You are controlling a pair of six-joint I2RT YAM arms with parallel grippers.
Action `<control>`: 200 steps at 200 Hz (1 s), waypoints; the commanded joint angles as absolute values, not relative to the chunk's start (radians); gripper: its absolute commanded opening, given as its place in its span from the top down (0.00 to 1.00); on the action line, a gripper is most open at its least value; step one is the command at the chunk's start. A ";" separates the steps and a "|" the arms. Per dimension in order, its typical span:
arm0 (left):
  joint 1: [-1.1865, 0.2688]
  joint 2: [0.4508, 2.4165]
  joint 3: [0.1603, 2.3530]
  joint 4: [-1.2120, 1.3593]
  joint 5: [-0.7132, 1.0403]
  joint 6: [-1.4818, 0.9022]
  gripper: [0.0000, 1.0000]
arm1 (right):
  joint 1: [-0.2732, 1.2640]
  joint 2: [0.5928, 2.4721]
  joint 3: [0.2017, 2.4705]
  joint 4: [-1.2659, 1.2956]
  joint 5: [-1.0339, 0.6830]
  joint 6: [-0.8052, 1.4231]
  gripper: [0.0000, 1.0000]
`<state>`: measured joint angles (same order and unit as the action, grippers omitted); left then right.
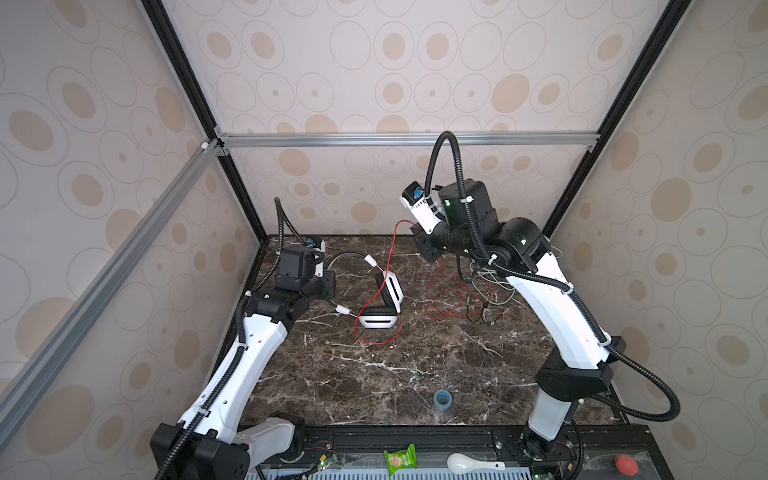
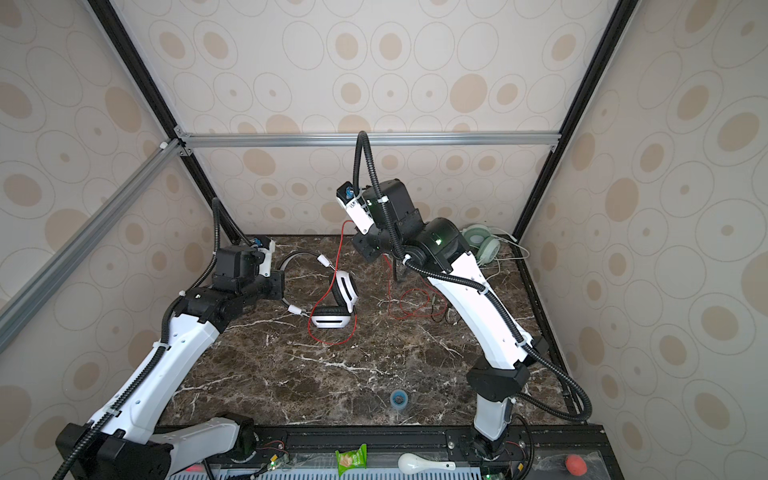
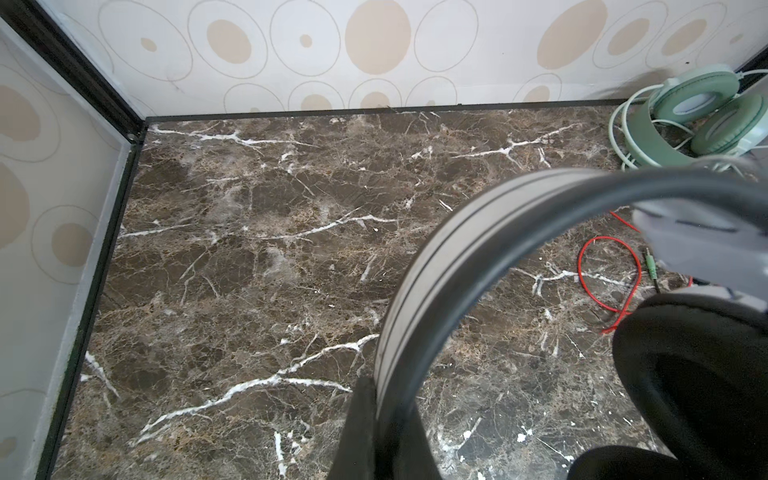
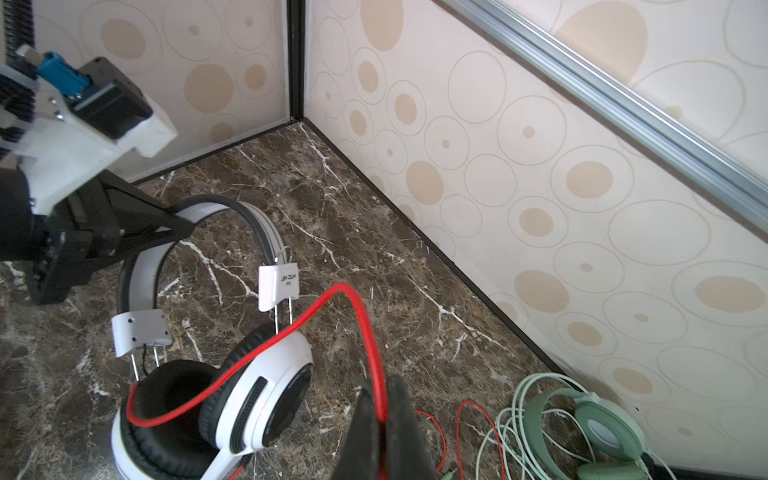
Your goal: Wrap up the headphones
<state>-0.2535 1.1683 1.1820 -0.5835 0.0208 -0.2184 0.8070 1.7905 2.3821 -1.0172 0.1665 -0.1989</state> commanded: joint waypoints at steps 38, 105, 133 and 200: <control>-0.256 1.115 1.224 -0.494 -0.165 -0.250 1.00 | 0.797 1.535 1.973 -0.867 0.057 -0.185 1.00; -0.256 1.107 1.252 -0.517 -0.250 -0.286 1.00 | 0.508 1.376 1.529 -0.793 -0.027 0.032 0.98; -0.256 1.112 1.277 -0.528 -0.219 -0.291 1.00 | 0.459 1.414 1.457 -0.789 -0.031 0.051 0.83; -0.258 1.113 1.348 -0.531 -0.099 -0.229 1.00 | 0.454 1.266 1.209 -0.546 -0.346 -0.013 0.25</control>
<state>-0.2535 1.1423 1.2655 -0.5770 -0.1635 -0.2344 0.4568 1.3674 1.2545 -0.6724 -0.1612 0.0212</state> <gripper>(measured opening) 0.063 0.695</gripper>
